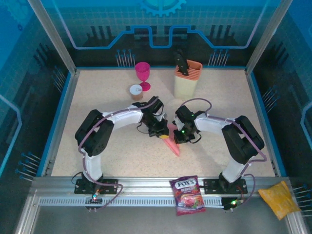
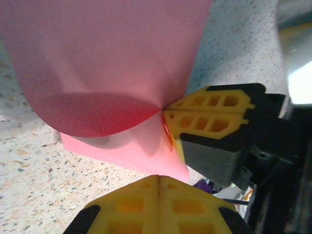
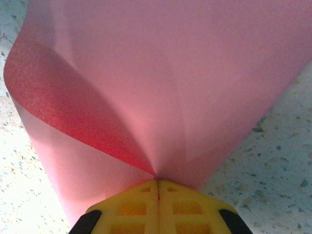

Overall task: Fold a paper plane with a square sheet of paper (pick it up from the middle)
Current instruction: Third fold the triangle at the center of the table.

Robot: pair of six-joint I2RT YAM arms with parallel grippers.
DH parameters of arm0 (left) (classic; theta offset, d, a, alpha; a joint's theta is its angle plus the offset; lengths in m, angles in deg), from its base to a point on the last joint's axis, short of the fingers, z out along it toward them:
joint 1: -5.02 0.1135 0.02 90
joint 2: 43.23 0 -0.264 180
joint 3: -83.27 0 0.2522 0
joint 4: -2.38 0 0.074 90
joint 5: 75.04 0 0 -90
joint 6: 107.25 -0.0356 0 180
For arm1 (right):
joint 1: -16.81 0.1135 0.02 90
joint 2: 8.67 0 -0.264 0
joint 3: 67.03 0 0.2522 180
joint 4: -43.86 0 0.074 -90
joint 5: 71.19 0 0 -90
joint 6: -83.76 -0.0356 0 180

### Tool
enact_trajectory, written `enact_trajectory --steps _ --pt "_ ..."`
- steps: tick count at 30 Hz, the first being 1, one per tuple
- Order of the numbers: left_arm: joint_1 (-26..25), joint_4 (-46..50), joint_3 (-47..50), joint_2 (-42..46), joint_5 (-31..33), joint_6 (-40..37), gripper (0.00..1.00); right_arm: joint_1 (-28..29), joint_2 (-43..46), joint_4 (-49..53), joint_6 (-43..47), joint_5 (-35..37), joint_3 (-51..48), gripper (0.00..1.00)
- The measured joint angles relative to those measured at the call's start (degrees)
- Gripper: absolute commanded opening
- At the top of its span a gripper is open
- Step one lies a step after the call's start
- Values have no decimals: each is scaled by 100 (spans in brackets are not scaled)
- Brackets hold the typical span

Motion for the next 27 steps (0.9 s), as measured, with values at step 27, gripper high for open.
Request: enact_trajectory --steps 27 --pt "-87 -597 387 -422 372 286 0 -2 -116 -4 24 -203 90 0"
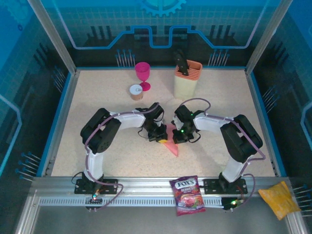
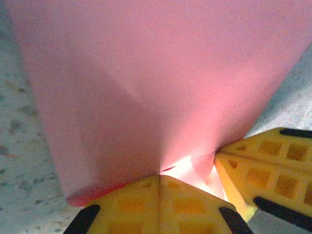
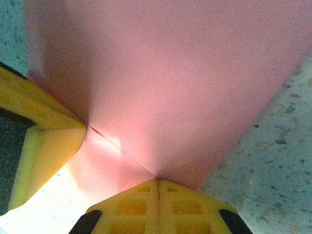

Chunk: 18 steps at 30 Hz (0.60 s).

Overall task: Fold a paper plane with a square sheet of paper (pick it up from the middle)
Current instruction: Third fold the triangle at the center of the table.

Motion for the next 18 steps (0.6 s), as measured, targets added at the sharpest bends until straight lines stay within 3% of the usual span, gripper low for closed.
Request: enact_trajectory --steps 18 --pt "-9 15 20 70 4 -44 2 -24 -11 -7 26 -55 0 0"
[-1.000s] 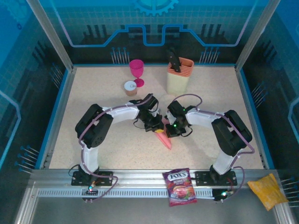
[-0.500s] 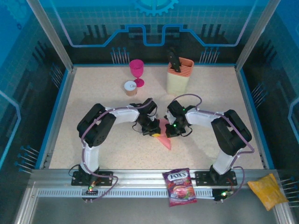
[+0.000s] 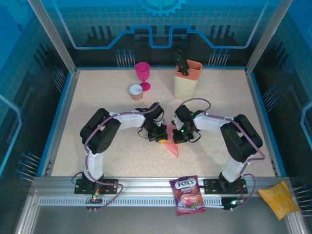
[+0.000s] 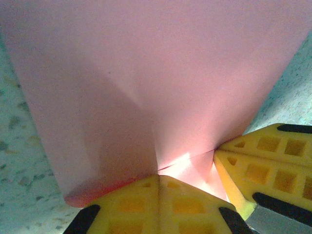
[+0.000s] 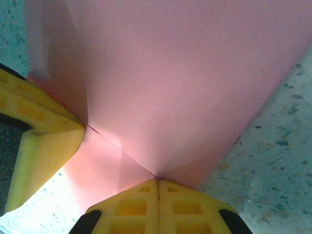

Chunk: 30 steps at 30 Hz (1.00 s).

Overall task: Fold a paper plane with a square sheet of paper (pick it up from the middle)
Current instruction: Third fold the triangle at the center of the table.

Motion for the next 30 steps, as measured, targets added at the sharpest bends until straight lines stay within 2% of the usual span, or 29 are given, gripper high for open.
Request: enact_trajectory --steps 7,25,26,30 --pt "-107 9 0 201 -4 22 2 0 -2 -2 15 -2 0 0" --pt "-205 -70 122 37 22 13 1 -9 -17 13 13 -15 17 0" --pt "-208 -74 122 37 22 7 1 -15 -17 13 15 -24 17 1" --pt "-205 -76 122 33 20 0 0 -50 -15 26 24 -109 24 19"
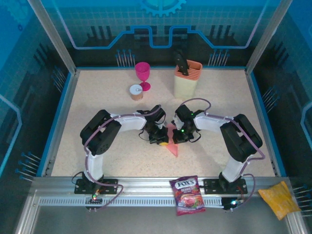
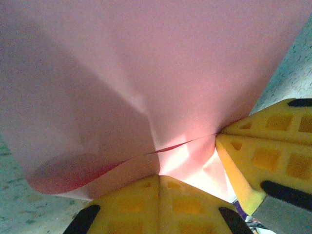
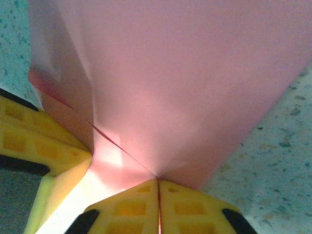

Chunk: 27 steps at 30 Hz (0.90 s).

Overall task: Fold a paper plane with a square sheet of paper (pick it up from the middle)
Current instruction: Third fold the triangle at the center of the table.

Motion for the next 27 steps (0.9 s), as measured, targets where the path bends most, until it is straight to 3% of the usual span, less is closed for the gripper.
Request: enact_trajectory --steps 2,5,11,16,27 --pt "-2 -46 -2 -20 -17 0 0 2 59 57 13 -24 20 29" --pt "-2 -72 -2 -33 -44 0 0 -15 380 227 -37 7 26 29" --pt "-2 -87 -4 -50 -68 2 0 157 1346 328 -275 2 -42 14" --pt "0 -90 -7 -55 -70 20 0 717 1526 245 -549 -4 -450 3" --pt "11 -85 -55 -107 -136 24 0 962 890 -175 -909 9 -608 0"
